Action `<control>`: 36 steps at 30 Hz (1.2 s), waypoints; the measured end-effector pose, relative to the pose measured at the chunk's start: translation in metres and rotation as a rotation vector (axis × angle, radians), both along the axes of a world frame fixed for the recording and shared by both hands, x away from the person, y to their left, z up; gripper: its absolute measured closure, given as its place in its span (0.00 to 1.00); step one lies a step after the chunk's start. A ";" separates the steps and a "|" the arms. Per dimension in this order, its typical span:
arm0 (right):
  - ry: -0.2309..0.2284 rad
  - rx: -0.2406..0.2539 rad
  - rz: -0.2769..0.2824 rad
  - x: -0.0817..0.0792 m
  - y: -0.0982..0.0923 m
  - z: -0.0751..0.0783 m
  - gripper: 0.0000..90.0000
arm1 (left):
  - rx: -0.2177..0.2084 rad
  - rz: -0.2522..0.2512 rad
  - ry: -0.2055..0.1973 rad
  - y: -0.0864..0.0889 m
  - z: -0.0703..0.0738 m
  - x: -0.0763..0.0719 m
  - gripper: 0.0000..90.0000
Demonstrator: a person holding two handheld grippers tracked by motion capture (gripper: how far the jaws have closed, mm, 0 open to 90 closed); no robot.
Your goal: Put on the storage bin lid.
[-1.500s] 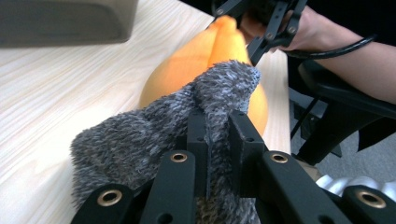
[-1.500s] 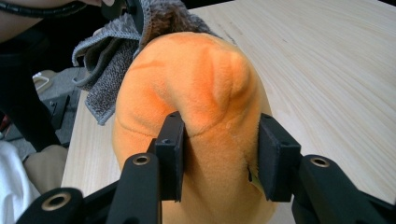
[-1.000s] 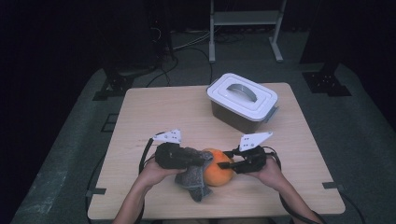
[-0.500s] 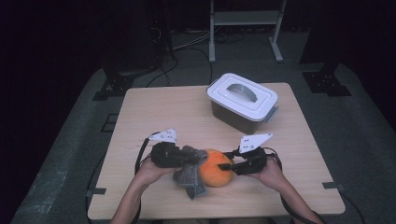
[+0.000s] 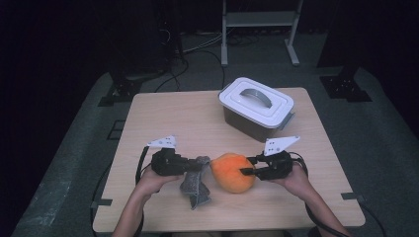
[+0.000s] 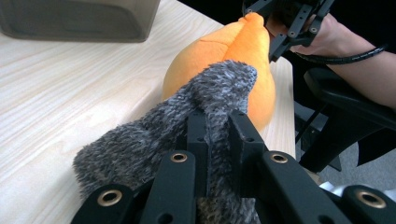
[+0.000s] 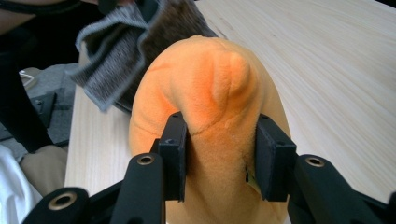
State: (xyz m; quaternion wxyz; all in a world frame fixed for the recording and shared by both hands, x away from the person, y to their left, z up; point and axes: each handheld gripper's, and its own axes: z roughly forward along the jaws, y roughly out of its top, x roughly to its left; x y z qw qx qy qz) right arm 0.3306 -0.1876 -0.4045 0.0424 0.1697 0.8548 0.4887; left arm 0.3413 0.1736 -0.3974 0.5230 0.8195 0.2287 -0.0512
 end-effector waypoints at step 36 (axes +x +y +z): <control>0.002 0.021 -0.064 0.000 -0.024 -0.004 0.65 | 0.163 0.297 -0.024 0.123 -0.024 -0.004 0.88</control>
